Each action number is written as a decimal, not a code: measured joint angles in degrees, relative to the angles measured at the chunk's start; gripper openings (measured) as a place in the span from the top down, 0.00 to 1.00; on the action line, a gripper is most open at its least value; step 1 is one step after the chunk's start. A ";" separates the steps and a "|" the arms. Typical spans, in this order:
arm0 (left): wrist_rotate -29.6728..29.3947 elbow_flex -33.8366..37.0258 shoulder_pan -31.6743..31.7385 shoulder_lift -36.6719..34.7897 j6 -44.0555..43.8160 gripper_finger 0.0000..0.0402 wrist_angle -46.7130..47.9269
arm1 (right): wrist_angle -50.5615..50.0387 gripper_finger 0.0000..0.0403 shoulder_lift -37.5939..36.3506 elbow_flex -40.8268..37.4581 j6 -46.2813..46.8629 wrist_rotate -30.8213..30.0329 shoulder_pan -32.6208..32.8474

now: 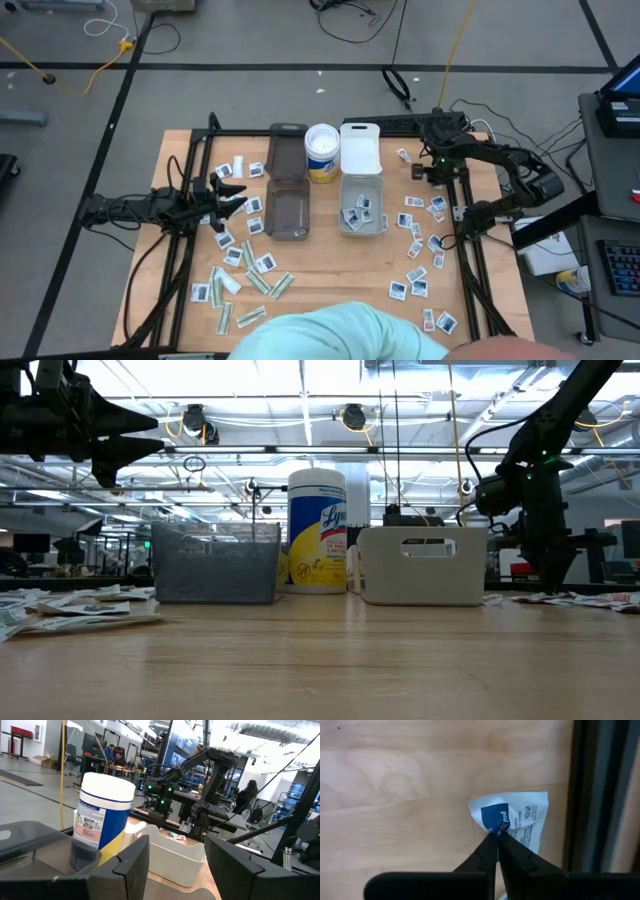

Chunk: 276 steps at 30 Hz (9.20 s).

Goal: Pick & Place First Aid Supplies
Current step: Put the alcohol pad into the gray bin

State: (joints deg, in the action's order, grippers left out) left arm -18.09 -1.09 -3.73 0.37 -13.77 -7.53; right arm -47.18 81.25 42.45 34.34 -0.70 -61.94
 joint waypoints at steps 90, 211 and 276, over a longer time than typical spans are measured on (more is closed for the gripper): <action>0.00 0.00 0.00 -0.01 0.01 0.51 0.00 | 0.69 0.54 18.35 25.76 -2.56 3.16 50.80; 0.00 -0.02 0.00 0.01 0.01 0.51 0.00 | -7.56 1.00 -10.37 -0.91 18.19 -0.19 12.75; 0.00 -0.02 0.00 0.01 0.00 0.51 0.00 | -11.54 1.00 23.80 41.89 -0.53 3.60 55.09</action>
State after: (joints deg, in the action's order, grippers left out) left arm -18.09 -1.10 -3.73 0.38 -13.76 -7.53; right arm -58.72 105.05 84.34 33.81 2.90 -6.85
